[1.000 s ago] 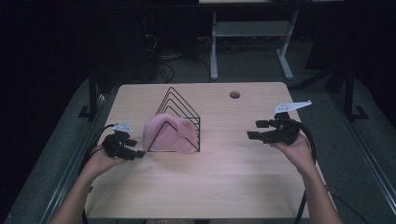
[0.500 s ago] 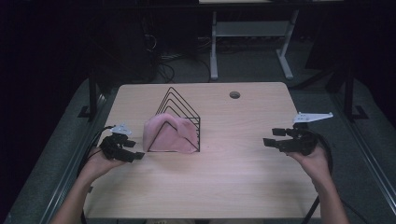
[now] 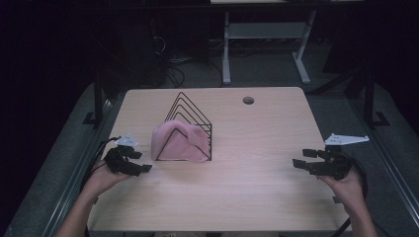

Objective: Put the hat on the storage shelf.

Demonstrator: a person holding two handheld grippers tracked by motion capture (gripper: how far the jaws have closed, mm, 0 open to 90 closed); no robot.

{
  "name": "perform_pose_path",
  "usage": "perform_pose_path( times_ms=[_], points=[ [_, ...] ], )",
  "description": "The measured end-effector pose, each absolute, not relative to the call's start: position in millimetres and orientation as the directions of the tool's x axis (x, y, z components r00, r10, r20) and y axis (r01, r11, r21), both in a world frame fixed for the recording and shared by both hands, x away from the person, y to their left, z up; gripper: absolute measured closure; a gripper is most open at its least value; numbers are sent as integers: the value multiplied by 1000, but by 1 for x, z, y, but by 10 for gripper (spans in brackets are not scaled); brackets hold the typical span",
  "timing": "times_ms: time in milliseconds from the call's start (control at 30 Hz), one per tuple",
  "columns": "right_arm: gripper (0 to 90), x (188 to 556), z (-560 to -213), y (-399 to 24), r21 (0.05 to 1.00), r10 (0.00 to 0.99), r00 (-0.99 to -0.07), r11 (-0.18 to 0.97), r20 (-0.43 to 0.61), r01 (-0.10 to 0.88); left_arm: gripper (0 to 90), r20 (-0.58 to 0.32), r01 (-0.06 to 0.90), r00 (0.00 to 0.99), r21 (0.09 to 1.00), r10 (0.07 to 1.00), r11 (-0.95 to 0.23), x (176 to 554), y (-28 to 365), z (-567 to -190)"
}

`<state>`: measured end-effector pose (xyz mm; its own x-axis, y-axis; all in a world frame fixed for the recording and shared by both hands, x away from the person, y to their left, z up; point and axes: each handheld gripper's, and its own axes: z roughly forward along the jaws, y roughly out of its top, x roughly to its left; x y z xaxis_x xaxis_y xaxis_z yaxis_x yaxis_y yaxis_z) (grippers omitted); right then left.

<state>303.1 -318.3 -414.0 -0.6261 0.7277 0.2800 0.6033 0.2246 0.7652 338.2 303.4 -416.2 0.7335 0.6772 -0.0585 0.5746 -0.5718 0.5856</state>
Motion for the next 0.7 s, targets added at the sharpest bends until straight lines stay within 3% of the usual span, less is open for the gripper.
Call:
perform_pose_path(
  times_ms=[700],
  points=[
    [273,261,-450,-318,760,742,-610,219,278,612,282,-54,556,726,632,685,-540,318,297,-421]
  ],
)
